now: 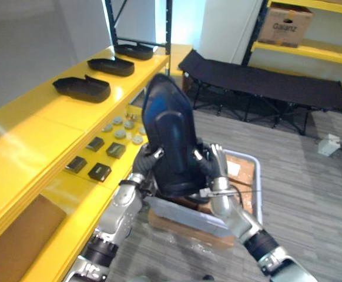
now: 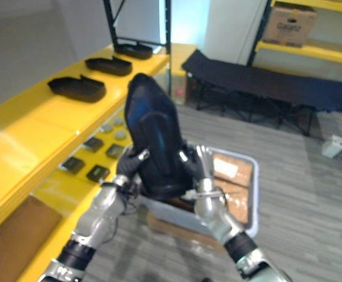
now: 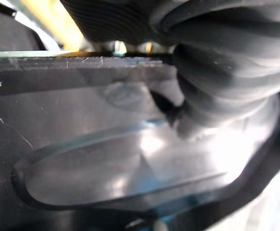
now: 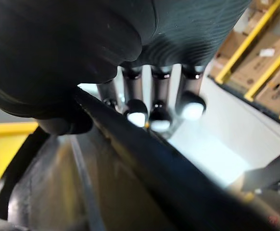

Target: Walk over and take plastic housings, then place them on the shelf

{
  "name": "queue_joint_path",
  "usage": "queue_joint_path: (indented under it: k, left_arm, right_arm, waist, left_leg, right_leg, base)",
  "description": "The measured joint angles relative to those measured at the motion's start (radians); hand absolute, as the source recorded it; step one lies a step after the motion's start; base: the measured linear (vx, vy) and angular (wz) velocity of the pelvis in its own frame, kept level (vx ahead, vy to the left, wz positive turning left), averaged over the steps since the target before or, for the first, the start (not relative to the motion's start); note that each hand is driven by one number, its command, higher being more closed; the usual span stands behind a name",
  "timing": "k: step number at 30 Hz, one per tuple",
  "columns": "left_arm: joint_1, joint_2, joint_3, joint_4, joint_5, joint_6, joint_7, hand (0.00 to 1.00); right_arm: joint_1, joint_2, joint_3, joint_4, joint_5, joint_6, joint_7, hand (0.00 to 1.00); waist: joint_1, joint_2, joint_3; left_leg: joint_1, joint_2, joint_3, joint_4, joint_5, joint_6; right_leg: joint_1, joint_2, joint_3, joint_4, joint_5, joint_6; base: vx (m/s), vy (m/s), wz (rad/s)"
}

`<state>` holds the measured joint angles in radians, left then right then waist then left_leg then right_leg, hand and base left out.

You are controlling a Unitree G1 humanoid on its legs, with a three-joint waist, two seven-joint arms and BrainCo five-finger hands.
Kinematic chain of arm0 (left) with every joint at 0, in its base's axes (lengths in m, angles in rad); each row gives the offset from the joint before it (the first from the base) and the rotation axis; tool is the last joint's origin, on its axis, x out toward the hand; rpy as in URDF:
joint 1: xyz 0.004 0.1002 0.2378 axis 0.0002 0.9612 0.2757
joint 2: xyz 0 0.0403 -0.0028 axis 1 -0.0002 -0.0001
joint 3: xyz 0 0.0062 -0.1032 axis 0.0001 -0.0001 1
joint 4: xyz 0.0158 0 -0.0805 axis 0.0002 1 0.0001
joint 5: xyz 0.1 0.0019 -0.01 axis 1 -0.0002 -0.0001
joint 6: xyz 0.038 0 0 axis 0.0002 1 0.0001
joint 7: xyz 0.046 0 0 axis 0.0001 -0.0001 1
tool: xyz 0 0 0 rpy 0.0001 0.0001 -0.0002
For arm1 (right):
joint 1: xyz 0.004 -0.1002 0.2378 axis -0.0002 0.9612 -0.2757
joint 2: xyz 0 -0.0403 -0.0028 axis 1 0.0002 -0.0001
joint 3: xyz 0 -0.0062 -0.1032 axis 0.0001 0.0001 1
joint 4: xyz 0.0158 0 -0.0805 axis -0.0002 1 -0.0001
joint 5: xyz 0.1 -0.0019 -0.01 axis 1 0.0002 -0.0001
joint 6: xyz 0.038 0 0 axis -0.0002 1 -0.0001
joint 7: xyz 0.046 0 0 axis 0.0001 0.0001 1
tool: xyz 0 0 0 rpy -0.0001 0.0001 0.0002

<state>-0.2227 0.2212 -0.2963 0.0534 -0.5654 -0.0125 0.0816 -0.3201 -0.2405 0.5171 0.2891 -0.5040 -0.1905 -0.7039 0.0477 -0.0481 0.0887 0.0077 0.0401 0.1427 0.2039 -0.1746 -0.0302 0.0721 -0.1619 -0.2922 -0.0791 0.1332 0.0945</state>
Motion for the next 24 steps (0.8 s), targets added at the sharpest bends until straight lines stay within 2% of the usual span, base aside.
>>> queue_joint_path:
  k: [11, 16, 18, 19, 20, 21, 22, 24]
  left_arm:
    - [0.029, 0.004, 0.000, 0.000, -0.025, -0.035, 0.000, 1.00]
    - [0.036, 0.000, 0.000, 0.000, -0.025, -0.045, 0.000, 1.00]
    - [0.051, -0.004, -0.021, 0.000, -0.024, -0.046, 0.002, 1.00]
    - [0.070, -0.010, -0.032, 0.000, -0.009, -0.046, 0.012, 1.00]
    - [0.087, -0.017, -0.051, 0.000, 0.029, -0.040, 0.029, 1.00]
    - [0.098, -0.025, -0.063, 0.000, 0.048, -0.040, 0.041, 1.00]
    - [0.126, -0.050, -0.075, 0.000, 0.116, -0.039, 0.075, 1.00]
    - [0.143, -0.084, -0.064, -0.001, 0.165, -0.041, 0.114, 1.00]
  right_arm:
    - [0.020, 0.012, 0.017, -0.047, 0.011, -0.001, -0.034, 0.00]
    - [0.039, 0.015, 0.016, -0.089, 0.062, -0.010, -0.041, 0.00]
    - [0.040, 0.033, 0.013, -0.126, 0.114, -0.037, -0.045, 0.00]
    - [0.039, 0.047, -0.001, -0.151, 0.151, -0.069, -0.038, 0.00]
    - [0.037, 0.056, -0.007, -0.188, 0.198, -0.112, -0.014, 0.00]
    - [0.037, 0.064, -0.006, -0.212, 0.231, -0.136, 0.009, 0.00]
    - [0.038, 0.085, -0.008, -0.259, 0.330, -0.190, 0.070, 0.00]
    - [0.045, 0.119, -0.035, -0.292, 0.433, -0.243, 0.133, 0.00]
  waist:
    - [-0.004, 0.000, 0.000]
    - [-0.006, 0.001, 0.000]
    - [-0.007, 0.001, 0.000]
    - [-0.008, 0.001, 0.000]
    - [-0.008, 0.001, 0.000]
    - [-0.008, 0.001, 0.000]
    - [-0.009, 0.001, 0.000]
    - [-0.008, 0.002, 0.001]
  left_leg:
    - [-0.003, 0.000, 0.008, 0.001, 0.000, 0.000]
    - [-0.008, 0.001, 0.008, 0.005, 0.000, 0.000]
    - [-0.008, 0.001, 0.008, 0.005, 0.000, 0.000]
    - [-0.008, 0.001, 0.008, 0.005, 0.000, 0.000]
    - [-0.008, 0.000, 0.008, 0.005, 0.000, 0.000]
    - [-0.007, 0.000, 0.009, 0.005, 0.000, 0.000]
    - [-0.007, 0.000, 0.009, 0.005, 0.000, 0.000]
    - [-0.006, 0.000, 0.009, 0.005, 0.000, 0.000]
  right_leg:
    - [-0.013, 0.001, 0.018, 0.000, 0.005, -0.001]
    - [-0.016, 0.001, 0.019, 0.000, 0.007, -0.002]
    - [-0.016, 0.001, 0.019, 0.000, 0.007, -0.002]
    - [-0.016, 0.001, 0.019, 0.000, 0.007, -0.002]
    - [-0.016, 0.001, 0.019, 0.000, 0.007, -0.002]
    - [-0.016, 0.001, 0.019, 0.000, 0.007, -0.002]
    - [-0.016, 0.001, 0.018, 0.000, 0.007, -0.002]
    - [-0.015, 0.001, 0.018, 0.002, 0.007, -0.002]
  base:
    - [-0.01, 0.000, -0.04]
    - [-0.05, -0.001, 0.00]
    - [-0.04, 0.000, 0.00]
    - [-0.05, 0.001, 0.00]
    - [-0.06, 0.001, 0.00]
    - [-0.05, 0.002, 0.00]
    - [-0.04, 0.001, 0.00]
    - [0.00, 0.000, 0.00]
